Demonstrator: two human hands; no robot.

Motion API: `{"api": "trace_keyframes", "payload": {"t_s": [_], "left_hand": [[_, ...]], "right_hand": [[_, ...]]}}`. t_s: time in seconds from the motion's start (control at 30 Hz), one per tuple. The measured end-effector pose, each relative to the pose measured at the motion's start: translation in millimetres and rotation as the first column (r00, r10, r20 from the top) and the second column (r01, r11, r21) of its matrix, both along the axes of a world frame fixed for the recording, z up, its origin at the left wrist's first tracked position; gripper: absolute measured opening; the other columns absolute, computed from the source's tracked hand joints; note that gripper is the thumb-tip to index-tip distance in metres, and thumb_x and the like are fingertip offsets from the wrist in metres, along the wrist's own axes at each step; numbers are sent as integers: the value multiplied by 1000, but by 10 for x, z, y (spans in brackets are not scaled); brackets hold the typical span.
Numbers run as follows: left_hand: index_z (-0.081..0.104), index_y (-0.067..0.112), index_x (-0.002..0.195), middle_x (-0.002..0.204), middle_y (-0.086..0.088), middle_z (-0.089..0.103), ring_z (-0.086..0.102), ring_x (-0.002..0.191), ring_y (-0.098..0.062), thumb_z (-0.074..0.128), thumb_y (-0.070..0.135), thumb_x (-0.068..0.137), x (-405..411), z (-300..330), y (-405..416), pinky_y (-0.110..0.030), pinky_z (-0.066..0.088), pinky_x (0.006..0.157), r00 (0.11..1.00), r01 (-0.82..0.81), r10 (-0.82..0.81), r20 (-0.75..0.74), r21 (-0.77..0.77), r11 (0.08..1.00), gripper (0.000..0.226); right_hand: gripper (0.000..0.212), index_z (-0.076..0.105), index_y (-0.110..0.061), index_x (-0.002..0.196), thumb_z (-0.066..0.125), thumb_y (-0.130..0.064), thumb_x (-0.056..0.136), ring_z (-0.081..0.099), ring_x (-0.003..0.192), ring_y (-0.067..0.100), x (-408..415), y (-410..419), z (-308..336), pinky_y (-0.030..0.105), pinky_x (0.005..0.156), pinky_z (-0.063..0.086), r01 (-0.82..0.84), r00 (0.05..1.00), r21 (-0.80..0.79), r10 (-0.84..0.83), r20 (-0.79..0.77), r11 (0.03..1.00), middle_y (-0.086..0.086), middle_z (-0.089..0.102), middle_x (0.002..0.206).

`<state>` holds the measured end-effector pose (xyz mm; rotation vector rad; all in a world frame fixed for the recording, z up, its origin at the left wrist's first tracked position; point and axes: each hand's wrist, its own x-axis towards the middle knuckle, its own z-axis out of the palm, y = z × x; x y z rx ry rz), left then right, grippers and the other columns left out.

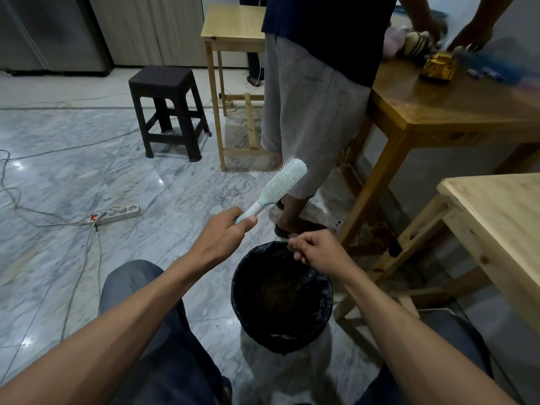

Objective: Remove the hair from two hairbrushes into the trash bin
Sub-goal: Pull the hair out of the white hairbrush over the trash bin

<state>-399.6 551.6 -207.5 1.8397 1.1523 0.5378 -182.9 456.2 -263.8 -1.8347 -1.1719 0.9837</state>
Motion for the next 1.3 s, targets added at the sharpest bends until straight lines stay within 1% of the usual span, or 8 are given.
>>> {"api": "trace_keyframes", "payload": {"t_s": [0.1, 0.23, 0.37, 0.5, 0.67, 0.87, 1.17, 1.3], "left_hand": [[57, 13, 84, 69, -4, 56, 48, 60, -20, 55, 42, 95, 32, 18, -11, -37, 36, 59, 999, -11, 16, -52, 107, 994, 32], [57, 17, 89, 65, 0, 55, 48, 58, -19, 54, 45, 95, 46, -12, -43, -34, 34, 54, 986, 42, -1, -167, 238, 970, 28], [57, 18, 95, 68, -2, 59, 52, 58, -20, 52, 46, 96, 47, -62, -70, -37, 39, 56, 968, 79, 1, -252, 309, 948, 28], [56, 18, 96, 68, -1, 58, 52, 57, -19, 50, 48, 96, 52, -120, -70, -35, 38, 54, 959, 86, 0, -285, 291, 953, 30], [55, 17, 96, 71, -2, 59, 52, 58, -18, 50, 47, 96, 63, -141, -74, -33, 36, 52, 951, 100, -13, -310, 269, 958, 30], [54, 18, 97, 76, -7, 61, 53, 60, -22, 48, 48, 97, 73, -144, -119, -38, 41, 56, 955, 130, -62, -289, 221, 967, 31], [65, 25, 102, 75, 3, 63, 56, 66, -17, 59, 43, 92, 131, 23, -266, -33, 40, 56, 959, 220, -146, -244, 306, 926, 22], [65, 24, 114, 89, -2, 70, 62, 78, -21, 63, 35, 87, 277, 164, -355, -41, 52, 67, 942, 318, -259, -213, 314, 895, 28]], "right_hand": [[34, 76, -8, 92, 52, -25, 107, 61, 56, -3, -49, -36, -34, 20, 55, 46, -76, 968, -140, 107, 226, 987, 2, 75, 78], [54, 42, -17, 156, 49, -16, 103, 57, 132, 24, -57, -35, 61, 32, 98, 49, -243, 908, -423, 359, 218, 873, 7, 53, 152], [74, 22, -23, 165, 46, -3, 97, 60, 121, 29, 36, 49, 242, 38, 83, 57, -151, 942, -419, 259, 213, 895, 10, 28, 167], [87, 33, -17, 160, 70, 13, 88, 68, 106, 34, 125, 81, 274, 27, 51, 61, 130, 980, -227, -159, -117, 965, 19, 35, 158], [70, 46, -22, 150, 77, -33, 88, 65, 104, 9, 99, 115, 416, 21, 79, 57, 80, 991, -131, -93, -98, 988, 3, 61, 140], [23, 63, -4, 122, 62, -17, 103, 76, 98, 25, -51, 195, 710, 36, 79, 65, 318, 814, 3, -272, -514, 948, 17, 75, 111], [33, 63, -1, 129, 67, -16, 100, 77, 98, 31, -9, 97, 978, 34, 79, 66, 392, 845, 101, -315, -433, 914, 18, 76, 113], [25, 66, 0, 122, 66, -13, 100, 71, 75, 20, 109, -53, 1166, 31, 69, 65, 427, 849, 147, -339, -406, 892, 13, 75, 96]]}}
